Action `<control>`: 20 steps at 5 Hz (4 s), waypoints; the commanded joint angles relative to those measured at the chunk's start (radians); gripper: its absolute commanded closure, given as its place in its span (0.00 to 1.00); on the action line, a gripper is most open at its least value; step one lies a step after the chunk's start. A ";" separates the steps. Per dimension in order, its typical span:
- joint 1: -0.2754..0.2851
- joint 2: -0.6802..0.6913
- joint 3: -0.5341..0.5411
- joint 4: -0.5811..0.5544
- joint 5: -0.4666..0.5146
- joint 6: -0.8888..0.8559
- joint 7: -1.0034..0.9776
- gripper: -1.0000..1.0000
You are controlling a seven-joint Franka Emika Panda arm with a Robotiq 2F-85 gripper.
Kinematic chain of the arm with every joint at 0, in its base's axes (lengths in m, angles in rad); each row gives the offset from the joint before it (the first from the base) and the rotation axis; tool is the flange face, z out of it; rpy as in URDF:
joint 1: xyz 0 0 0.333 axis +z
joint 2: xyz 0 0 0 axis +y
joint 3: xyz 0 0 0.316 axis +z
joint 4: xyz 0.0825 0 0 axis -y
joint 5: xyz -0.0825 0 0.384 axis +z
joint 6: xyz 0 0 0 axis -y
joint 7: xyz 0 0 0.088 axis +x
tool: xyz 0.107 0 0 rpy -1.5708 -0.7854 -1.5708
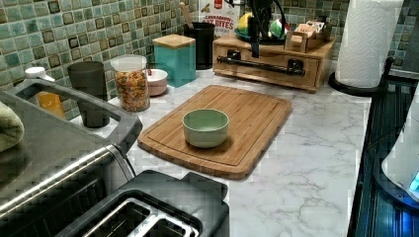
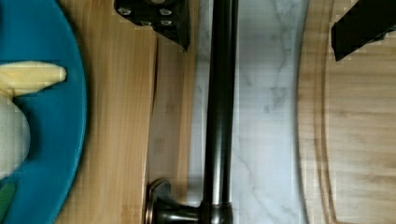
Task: Open the drawer.
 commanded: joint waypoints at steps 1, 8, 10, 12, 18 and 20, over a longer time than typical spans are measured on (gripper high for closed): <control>-0.073 0.057 0.051 0.051 0.051 0.051 -0.055 0.00; -0.099 0.222 0.058 0.061 0.133 0.219 -0.094 0.00; -0.023 0.127 0.056 0.000 0.068 0.094 0.053 0.00; 0.059 0.068 0.141 -0.108 0.111 0.135 0.142 0.00; 0.272 0.006 0.322 -0.207 0.126 0.178 0.555 0.00; 0.300 -0.021 0.366 -0.220 -0.005 0.209 0.710 0.00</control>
